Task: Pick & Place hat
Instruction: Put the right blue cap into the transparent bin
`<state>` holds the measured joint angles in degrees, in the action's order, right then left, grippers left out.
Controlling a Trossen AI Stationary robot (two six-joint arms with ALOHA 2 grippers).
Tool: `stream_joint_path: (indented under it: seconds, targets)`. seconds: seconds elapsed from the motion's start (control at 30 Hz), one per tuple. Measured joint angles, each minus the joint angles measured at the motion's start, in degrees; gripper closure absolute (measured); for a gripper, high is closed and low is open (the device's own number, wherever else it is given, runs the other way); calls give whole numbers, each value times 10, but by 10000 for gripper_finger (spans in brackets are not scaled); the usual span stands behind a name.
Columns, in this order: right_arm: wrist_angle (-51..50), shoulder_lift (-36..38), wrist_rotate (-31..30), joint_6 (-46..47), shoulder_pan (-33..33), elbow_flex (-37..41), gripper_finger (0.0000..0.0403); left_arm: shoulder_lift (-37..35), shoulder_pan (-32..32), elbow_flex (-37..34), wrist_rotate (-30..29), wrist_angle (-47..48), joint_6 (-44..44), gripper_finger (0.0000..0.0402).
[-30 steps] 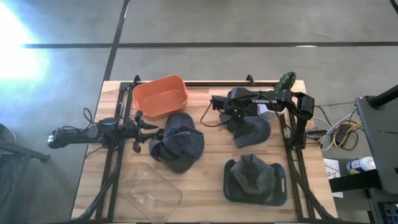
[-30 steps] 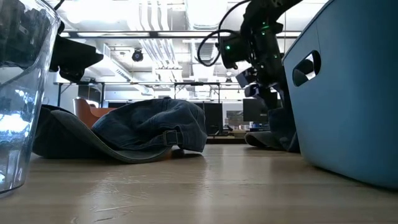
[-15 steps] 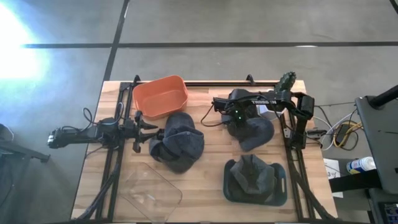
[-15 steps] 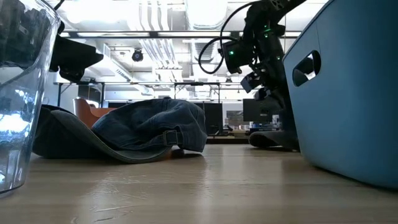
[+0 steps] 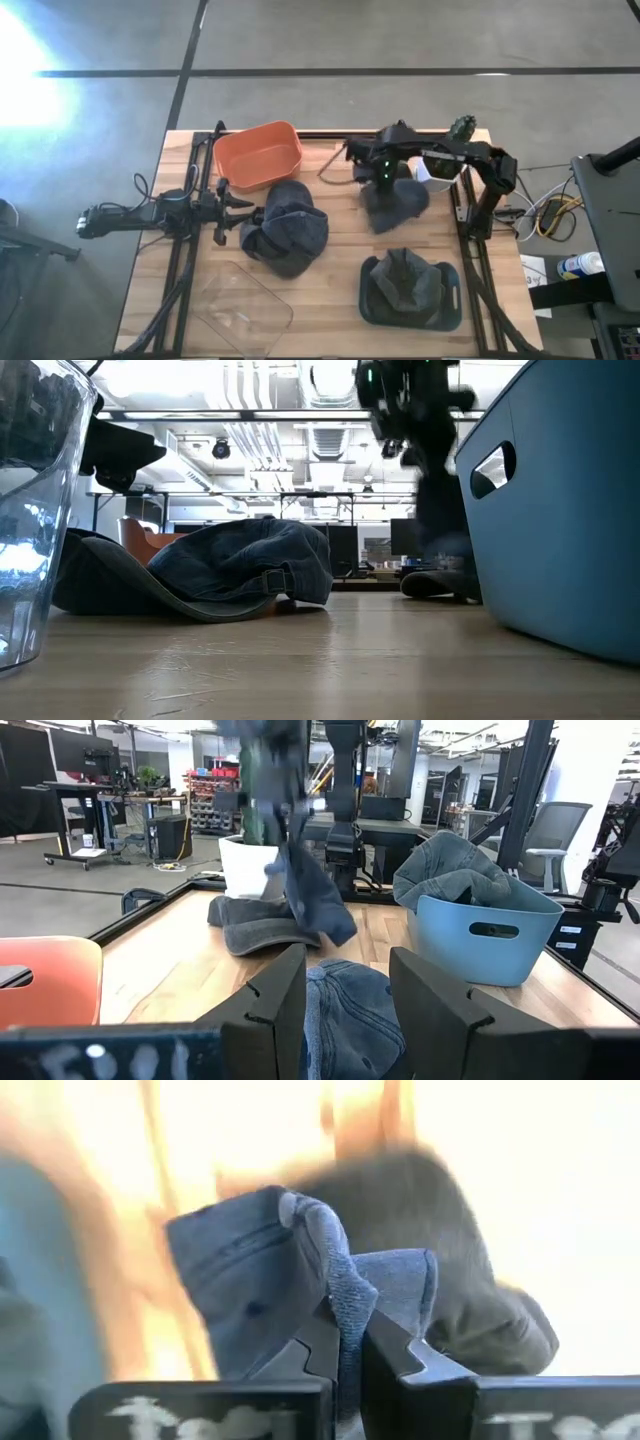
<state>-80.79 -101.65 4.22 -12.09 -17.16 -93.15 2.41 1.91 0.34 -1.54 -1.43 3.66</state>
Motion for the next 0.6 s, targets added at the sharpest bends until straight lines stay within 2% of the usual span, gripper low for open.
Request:
stream_joint_path:
  seconds: [0.27,0.4,0.6]
  targets:
    - [91,19,131,158,6,-165,392,0,0,0,0,0,0,262]
    - [151,14,143,207,23,-227,392,0,0,0,0,0,0,262]
    - [250,-11,172,289,56,-271,392,0,0,0,0,0,0,262]
